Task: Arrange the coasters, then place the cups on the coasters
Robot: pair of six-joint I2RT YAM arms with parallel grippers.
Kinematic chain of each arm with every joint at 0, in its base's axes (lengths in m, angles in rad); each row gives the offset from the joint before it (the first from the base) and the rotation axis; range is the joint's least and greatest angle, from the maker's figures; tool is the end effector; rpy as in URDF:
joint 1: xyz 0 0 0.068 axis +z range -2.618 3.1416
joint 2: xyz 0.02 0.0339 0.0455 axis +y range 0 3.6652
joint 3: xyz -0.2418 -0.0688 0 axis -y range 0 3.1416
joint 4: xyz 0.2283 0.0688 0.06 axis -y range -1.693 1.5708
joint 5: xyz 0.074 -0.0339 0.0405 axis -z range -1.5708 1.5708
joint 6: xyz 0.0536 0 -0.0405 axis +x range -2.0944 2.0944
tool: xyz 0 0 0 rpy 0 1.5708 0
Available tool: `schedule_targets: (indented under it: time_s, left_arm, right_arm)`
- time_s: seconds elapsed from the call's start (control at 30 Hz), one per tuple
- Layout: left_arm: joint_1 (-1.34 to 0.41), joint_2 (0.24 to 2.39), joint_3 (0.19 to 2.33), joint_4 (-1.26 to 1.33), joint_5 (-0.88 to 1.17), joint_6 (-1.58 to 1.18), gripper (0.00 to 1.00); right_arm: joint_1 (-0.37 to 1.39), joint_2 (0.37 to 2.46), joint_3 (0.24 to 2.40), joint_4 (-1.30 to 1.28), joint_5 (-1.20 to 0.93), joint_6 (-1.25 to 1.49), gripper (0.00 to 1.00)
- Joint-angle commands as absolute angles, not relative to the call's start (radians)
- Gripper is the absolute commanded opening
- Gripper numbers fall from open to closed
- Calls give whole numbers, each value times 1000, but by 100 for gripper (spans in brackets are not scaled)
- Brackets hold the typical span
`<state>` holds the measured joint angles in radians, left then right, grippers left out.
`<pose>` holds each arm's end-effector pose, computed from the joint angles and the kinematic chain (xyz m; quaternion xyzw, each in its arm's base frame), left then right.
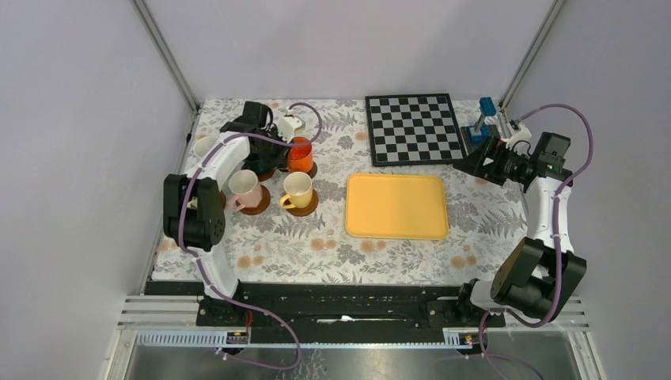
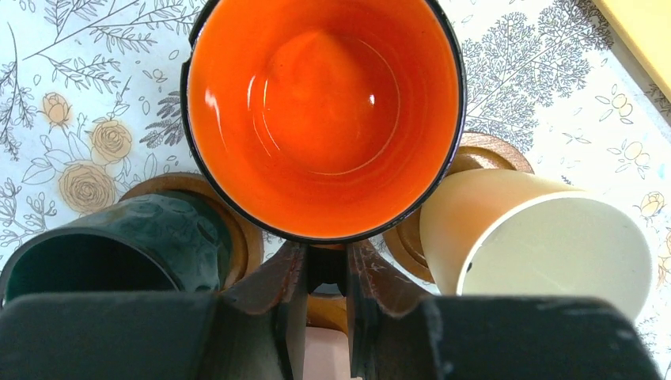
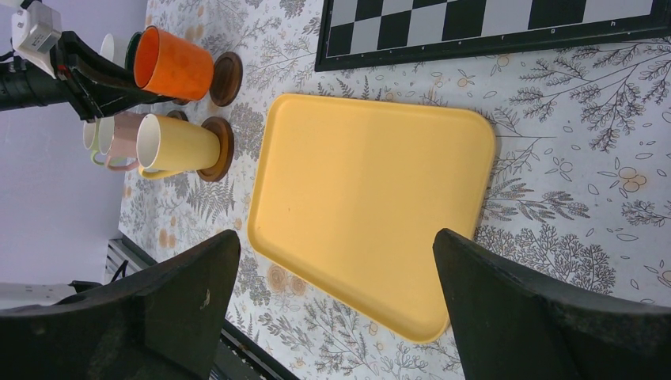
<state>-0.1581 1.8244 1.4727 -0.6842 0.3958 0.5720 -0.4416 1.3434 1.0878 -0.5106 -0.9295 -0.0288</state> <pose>0.3706 -0.0800 0.2190 0.3861 0.8648 -0.1323 0.2925 0.2697 -0.0800 0.2759 -0.0032 0.8411 0.3195 0.4365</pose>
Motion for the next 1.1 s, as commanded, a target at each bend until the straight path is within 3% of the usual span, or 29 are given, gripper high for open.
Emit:
schedule_targets:
  time_s: [0.0,1.07]
  left_arm:
    - [-174,1836,1504,-604,428,596,0]
    - [-190,1868,1455,-549,384,587,0]
  right_arm:
    - [-446,1328,1085,-504,-957,-44,100]
    - [-446,1333,1085,-508,-952,-50,100]
